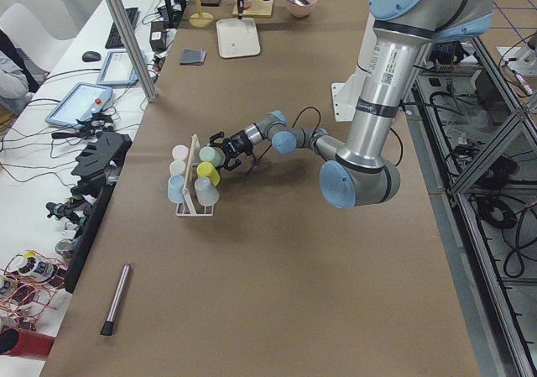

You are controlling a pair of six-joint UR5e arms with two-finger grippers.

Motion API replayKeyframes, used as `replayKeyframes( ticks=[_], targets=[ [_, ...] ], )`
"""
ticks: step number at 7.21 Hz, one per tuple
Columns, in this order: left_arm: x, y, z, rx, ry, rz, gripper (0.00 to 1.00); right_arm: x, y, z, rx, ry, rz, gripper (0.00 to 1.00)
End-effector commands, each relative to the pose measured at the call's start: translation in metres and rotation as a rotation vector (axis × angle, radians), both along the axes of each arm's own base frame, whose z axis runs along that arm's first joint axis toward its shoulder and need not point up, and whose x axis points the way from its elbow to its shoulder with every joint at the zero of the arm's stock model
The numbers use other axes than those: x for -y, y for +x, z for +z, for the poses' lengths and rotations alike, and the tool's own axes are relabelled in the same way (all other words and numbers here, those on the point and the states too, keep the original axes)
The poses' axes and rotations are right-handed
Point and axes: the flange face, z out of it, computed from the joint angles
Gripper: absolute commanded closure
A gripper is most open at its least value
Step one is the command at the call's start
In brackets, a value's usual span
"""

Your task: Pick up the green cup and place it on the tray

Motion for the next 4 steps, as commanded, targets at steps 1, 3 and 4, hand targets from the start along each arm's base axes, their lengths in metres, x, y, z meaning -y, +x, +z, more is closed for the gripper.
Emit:
replayKeyframes(
  ticks=[1, 3, 4],
  targets=[
    [-0.001, -0.001, 0.003, 0.004, -0.003, 0.001, 0.18, 0.018, 0.012, -0.037, 0.107, -0.017, 0.006, 1.0],
    [-0.001, -0.001, 0.0, 0.007, 0.0, 0.005, 0.19, 0.032, 0.005, -0.076, 0.162, 0.007, -0.01, 1.0],
    [0.0, -0.002, -0.006, 0.018, 0.002, 0.016, 0.19, 0.039, 0.0, -0.102, 0.182, 0.018, -0.002, 1.0]
  ],
)
